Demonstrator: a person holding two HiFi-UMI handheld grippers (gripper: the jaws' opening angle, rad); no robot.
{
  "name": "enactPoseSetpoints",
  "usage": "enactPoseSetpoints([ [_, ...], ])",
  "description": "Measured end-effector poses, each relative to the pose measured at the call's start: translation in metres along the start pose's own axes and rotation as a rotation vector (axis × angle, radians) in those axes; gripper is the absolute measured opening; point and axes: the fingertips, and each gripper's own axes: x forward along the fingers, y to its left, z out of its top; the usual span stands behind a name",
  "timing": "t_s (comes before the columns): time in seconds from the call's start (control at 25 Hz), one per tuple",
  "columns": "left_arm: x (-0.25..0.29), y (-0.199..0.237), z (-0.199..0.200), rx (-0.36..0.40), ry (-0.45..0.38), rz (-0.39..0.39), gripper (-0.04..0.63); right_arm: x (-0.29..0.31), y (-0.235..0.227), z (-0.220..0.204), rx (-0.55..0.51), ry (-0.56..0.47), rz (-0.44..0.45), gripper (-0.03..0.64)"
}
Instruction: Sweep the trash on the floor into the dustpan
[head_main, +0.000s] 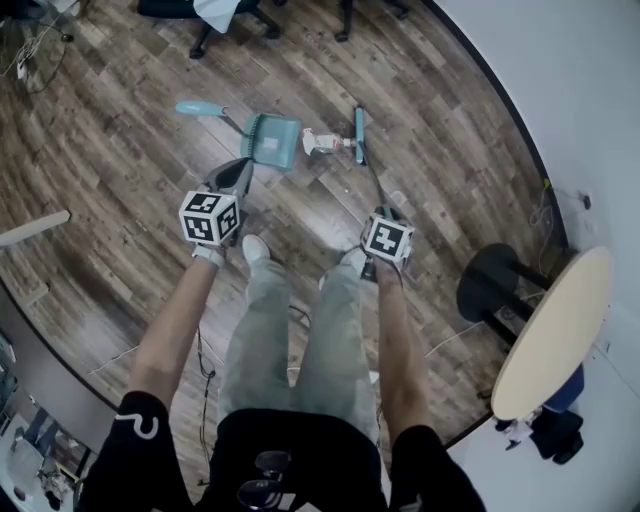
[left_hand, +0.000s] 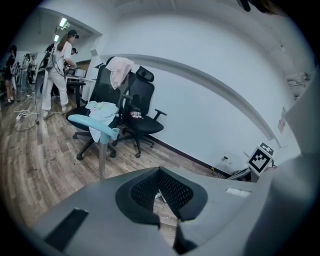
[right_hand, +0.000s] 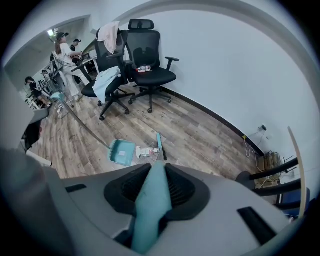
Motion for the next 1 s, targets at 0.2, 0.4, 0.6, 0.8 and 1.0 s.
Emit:
enactPoseSetpoints([
  [0.2,-0.017,0.017,0.004,0.008,-0.002,0.0,-0.006,-0.003,0.031,0.001,0.01,-0.001,0.028,0.083],
  [0.4,-0.034,0.035,0.007,0.014,-0.007,0.011,-0.006,-0.006,0.065,-0.001,0.038,0.01,0.063,0.083],
  [0.6,-0.057,0.055,0.003,0.015,-0.013,0.022,-0.006,-0.013,0.094,-0.007,0.024,0.006,0.05,0.083],
  [0.8,-0.078,0.07,-0.002,0.017,-0.019,0.034,-0.006,-0.022,0.128,-0.008,0.04,-0.021,0.119,0.084],
  [1.0,-0.086,0.068,-0.004,0.035,-0.011,0.036,-0.006,-0.03,0.13,-0.017,0.106,-0.012,0.17,0.084],
])
